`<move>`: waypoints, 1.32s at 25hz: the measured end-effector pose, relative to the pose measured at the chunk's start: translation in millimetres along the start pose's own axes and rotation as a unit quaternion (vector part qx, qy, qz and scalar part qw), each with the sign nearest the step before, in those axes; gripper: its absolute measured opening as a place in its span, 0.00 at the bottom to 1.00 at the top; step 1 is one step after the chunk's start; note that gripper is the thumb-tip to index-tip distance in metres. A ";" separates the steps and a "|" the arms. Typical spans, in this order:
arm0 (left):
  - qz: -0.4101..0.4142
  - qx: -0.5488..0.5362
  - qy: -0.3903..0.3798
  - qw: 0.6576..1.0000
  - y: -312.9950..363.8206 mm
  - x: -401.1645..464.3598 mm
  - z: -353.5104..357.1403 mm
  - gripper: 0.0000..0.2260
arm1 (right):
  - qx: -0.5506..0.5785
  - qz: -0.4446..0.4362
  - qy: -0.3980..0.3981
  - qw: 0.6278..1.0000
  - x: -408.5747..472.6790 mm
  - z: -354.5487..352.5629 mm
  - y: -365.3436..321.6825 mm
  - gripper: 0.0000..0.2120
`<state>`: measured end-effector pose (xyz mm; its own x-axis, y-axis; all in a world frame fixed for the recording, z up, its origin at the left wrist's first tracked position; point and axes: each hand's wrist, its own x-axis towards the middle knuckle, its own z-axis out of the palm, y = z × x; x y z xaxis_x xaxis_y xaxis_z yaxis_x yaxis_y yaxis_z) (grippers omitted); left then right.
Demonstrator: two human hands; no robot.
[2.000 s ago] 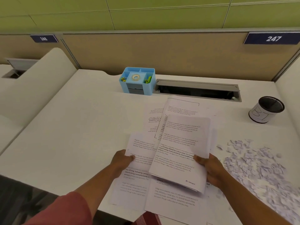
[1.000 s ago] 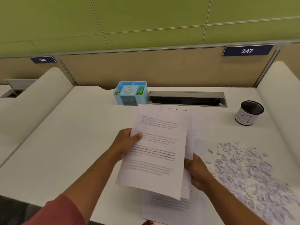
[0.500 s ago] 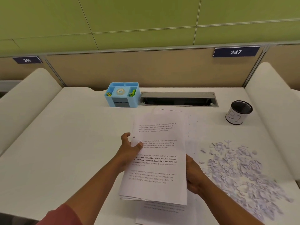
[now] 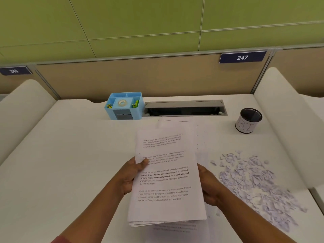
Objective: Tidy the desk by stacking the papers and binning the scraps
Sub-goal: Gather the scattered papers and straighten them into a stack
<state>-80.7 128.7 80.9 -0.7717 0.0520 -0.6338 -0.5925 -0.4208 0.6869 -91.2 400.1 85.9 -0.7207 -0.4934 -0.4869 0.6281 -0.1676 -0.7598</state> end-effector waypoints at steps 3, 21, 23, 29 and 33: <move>0.037 -0.018 0.055 0.998 -5.2 5.7 5.6 0.15 | 0.170 0.019 -0.039 0.984 -5.8 -8.4 -2.5 0.25; 0.180 -0.172 0.110 0.962 2.3 -11.6 -19.1 0.19 | 0.051 -0.093 0.130 0.986 9.4 33.3 18.3 0.19; 0.190 -0.141 0.103 0.966 19.6 -19.5 -47.9 0.21 | 0.000 -0.105 0.117 0.988 11.5 26.2 9.5 0.18; 0.217 0.244 0.136 0.935 67.3 -43.0 -117.0 0.20 | -0.086 -0.140 0.068 0.984 32.1 38.5 -10.6 0.20; 0.241 0.308 0.166 0.905 72.2 -40.8 -145.8 0.19 | -0.162 -0.130 0.081 0.975 60.6 72.6 -2.9 0.20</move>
<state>-58.3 -35.8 104.5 -0.9232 -0.3218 -0.2100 -0.3017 0.2685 0.9148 -115.4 308.7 89.9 -0.8965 -0.3244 -0.3018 0.3118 0.0221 -0.9499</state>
